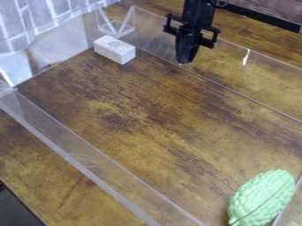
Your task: Put the white object in the blue tray
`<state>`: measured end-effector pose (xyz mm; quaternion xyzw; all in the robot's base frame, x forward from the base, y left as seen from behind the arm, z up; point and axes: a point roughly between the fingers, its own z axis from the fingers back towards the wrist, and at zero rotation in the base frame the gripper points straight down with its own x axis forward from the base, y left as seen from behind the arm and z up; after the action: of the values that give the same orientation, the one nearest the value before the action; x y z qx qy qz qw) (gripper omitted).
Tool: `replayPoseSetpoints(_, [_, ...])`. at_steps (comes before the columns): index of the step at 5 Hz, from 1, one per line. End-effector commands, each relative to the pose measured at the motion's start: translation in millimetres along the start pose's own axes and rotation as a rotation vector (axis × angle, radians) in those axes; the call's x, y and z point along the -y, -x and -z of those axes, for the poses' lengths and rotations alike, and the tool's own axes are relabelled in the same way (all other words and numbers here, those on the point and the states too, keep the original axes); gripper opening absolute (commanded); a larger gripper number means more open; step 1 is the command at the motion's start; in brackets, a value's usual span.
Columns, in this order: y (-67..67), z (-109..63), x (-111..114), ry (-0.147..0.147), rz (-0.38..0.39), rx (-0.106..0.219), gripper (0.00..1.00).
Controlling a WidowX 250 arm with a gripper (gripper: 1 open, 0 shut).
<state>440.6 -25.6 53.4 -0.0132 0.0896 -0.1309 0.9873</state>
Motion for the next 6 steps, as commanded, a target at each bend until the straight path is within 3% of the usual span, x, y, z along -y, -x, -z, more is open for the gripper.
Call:
replayPoseSetpoints(1, [-5.0,-36.4,7,-0.020,0.028,0.080,0.00])
replayPoseSetpoints(2, [-1.4,-43.6,7,-0.023,0.026,0.081,0.00])
replayPoseSetpoints(6, [15.3,-60.0,-28,-0.023,-0.052,0.086,0.00])
